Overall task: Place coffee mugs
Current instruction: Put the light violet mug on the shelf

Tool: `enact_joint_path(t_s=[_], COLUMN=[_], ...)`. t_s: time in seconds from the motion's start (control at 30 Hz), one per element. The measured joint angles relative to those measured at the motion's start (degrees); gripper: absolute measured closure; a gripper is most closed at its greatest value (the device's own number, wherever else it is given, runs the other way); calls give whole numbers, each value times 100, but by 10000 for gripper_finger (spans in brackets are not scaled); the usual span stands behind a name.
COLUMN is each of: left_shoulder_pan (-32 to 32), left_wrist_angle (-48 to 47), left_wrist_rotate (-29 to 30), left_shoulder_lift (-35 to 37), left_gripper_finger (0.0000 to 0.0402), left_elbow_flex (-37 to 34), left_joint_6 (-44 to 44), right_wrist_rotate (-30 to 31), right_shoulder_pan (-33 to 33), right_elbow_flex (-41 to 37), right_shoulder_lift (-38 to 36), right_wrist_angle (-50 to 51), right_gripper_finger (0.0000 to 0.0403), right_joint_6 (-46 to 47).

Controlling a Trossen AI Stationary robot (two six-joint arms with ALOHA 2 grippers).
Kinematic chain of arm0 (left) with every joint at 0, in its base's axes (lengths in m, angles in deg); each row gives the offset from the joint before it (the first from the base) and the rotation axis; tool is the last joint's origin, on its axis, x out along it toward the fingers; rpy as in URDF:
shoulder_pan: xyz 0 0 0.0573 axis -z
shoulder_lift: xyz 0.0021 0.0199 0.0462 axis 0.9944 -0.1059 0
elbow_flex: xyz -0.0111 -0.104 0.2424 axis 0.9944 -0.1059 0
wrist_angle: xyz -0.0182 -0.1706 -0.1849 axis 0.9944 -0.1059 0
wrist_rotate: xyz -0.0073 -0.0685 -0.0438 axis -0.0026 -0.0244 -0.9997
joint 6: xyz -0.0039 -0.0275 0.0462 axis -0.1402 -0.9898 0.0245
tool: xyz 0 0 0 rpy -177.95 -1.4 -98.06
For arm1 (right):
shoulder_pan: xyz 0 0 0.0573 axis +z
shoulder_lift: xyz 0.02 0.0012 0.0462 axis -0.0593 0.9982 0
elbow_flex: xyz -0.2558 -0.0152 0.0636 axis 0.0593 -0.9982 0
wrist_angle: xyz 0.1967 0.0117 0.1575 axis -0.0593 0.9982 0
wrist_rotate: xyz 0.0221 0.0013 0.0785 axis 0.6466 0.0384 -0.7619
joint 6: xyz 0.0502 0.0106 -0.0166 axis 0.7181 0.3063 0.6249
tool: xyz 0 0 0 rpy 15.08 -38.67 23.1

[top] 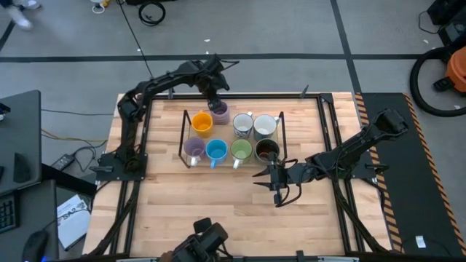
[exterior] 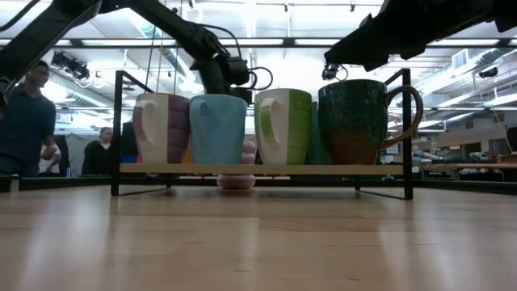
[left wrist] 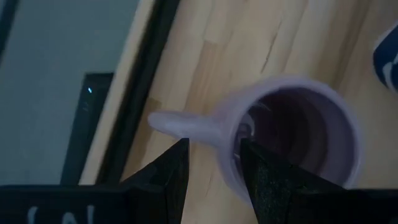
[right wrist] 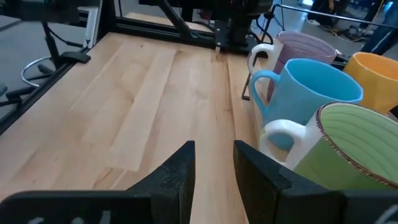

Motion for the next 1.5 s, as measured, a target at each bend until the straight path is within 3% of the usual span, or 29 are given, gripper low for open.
enact_joint_path(t_s=[0.57, 0.8, 0.93, 1.17, 1.3, 1.5], left_shoulder_pan=[48, 42, 41, 142, 165, 167], left_wrist_angle=[-235, -387, -521, -269, -265, -268], left_wrist_rotate=[221, 513, 540, 505, 321, 354], left_shoulder_lift=[-280, -280, -280, -280, -280, -280], left_gripper_finger=[251, 251, 251, 251, 251, 258], left_elbow_flex=[0, 0, 0, 0, 0, 0], left_joint_6=[-150, -75, -154, -155, -149, -98], right_wrist_rotate=[-450, -574, -1310, -2646, -2629, -1978], right_shoulder_pan=[-41, -571, -1137, -2024, -2123, -2212], right_elbow_flex=[0, 0, 14, 285, 345, 354], right_shoulder_lift=[0, 0, 0, -6, -1, -210], right_wrist_angle=[84, -195, -675, -593, -578, -648], right_gripper_finger=[288, 288, 288, 290, 295, 298], right_joint_6=[-303, -756, -924, -910, -1112, -1410])
